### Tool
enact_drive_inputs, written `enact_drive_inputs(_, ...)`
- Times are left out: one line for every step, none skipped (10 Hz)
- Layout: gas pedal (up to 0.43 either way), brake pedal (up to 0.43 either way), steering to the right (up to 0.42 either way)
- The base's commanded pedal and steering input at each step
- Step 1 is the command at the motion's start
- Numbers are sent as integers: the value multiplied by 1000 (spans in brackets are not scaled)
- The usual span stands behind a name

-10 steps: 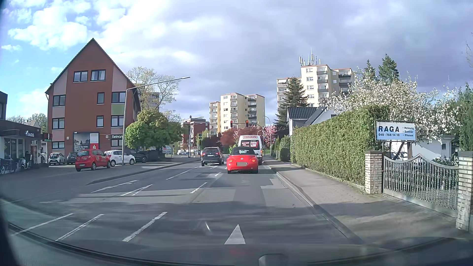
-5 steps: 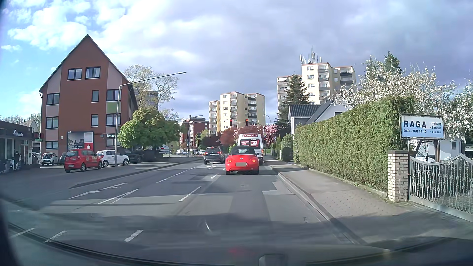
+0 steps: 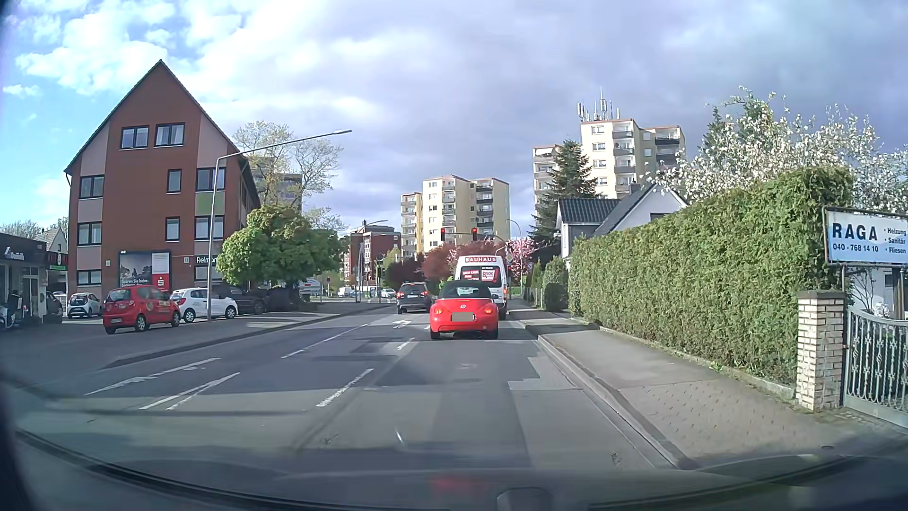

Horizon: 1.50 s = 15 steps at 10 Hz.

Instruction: Follow the waypoints while adhering to traffic rules and regulations

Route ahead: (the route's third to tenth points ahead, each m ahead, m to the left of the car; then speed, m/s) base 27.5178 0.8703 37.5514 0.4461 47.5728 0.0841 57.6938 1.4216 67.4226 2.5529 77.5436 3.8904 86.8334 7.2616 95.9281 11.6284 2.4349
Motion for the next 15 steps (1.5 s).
enact_drive_inputs(0, 0, -3)
enact_drive_inputs(0, 0, -2)
enact_drive_inputs(0, 0, -2)
enact_drive_inputs(0, 0, -2)
enact_drive_inputs(0, 6, -3)
enact_drive_inputs(0, 0, -2)
enact_drive_inputs(0, 0, -2)
enact_drive_inputs(0, 0, -3)
enact_drive_inputs(0, 6, -3)
enact_drive_inputs(0, 0, -2)
enact_drive_inputs(0, 0, -2)
enact_drive_inputs(0, 0, -2)
enact_drive_inputs(0, 0, -2)
enact_drive_inputs(0, 0, -2)
enact_drive_inputs(0, 6, -2)
